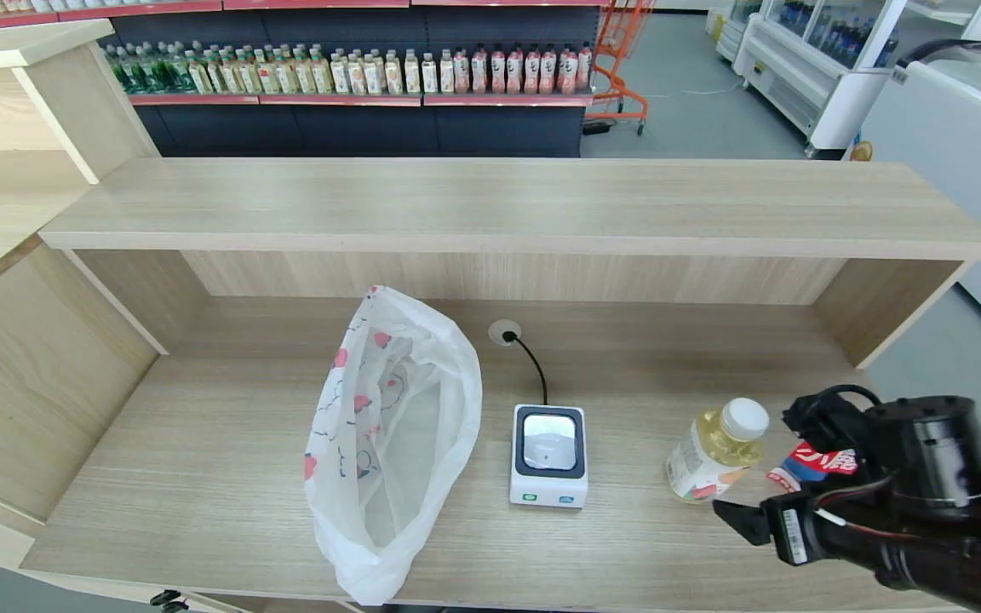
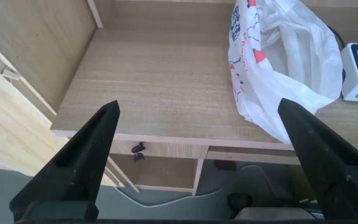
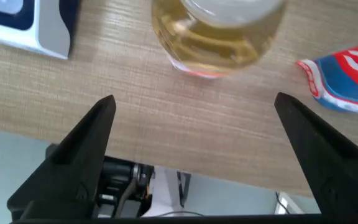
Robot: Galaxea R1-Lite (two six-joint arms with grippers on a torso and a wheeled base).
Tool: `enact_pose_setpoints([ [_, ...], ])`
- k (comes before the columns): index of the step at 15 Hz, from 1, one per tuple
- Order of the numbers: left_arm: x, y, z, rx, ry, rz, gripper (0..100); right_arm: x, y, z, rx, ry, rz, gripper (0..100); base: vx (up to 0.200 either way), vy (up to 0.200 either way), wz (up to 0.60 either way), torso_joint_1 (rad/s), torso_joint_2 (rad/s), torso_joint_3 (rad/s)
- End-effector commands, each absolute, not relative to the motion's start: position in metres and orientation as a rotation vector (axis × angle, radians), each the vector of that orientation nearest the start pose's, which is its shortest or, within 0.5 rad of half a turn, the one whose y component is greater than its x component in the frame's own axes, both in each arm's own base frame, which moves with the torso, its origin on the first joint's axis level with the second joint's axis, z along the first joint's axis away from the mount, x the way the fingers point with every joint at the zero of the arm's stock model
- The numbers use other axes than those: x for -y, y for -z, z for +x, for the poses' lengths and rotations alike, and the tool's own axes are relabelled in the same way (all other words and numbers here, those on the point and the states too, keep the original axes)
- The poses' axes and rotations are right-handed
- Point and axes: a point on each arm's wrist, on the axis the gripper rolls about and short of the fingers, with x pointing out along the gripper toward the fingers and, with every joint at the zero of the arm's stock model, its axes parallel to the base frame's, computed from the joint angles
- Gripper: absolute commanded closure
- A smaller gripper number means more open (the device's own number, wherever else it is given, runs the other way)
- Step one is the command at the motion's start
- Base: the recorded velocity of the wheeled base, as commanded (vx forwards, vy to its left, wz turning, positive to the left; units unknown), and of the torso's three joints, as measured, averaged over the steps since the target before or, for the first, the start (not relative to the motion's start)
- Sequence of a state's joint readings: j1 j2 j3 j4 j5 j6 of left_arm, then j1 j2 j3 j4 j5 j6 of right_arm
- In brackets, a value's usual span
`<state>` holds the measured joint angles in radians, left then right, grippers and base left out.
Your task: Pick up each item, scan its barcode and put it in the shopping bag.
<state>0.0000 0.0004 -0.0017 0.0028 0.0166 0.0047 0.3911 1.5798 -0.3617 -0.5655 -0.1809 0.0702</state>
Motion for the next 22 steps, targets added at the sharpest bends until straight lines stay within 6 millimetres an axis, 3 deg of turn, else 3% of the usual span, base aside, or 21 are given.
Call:
enact_pose_setpoints([
  [1,0.0,-0.076,-0.023,-0.002,-0.017,0.005,0,-0.107,-0.06,0.224,-0.666,-0.202,-0.138,0,0.0,0.0,0.0,0.0,0.0,0.0],
  [4,0.0,-0.075,-0.023,-0.003,-0.017,0.005,0,-0.119,-0.041,0.239,-0.61,-0.135,-0.16,0,0.0,0.0,0.0,0.0,0.0,0.0],
  [6,0.0,-0.076,-0.023,-0.002,-0.017,0.005,0,-0.124,-0.04,0.245,-0.601,-0.141,-0.158,0,0.0,0.0,0.0,0.0,0.0,0.0],
  [8,0.0,-0.076,-0.023,-0.002,-0.017,0.005,0,-0.132,-0.043,0.258,-0.565,-0.147,-0.142,0,0.0,0.0,0.0,0.0,0.0,0.0],
  [15,0.0,-0.076,-0.023,-0.002,-0.017,0.005,0,-0.145,-0.058,0.278,-0.471,-0.13,-0.137,0,0.0,0.0,0.0,0.0,0.0,0.0],
  [22,0.0,-0.076,-0.023,-0.002,-0.017,0.005,0,-0.142,-0.056,0.274,-0.478,-0.059,-0.073,0,0.0,0.0,0.0,0.0,0.0,0.0],
])
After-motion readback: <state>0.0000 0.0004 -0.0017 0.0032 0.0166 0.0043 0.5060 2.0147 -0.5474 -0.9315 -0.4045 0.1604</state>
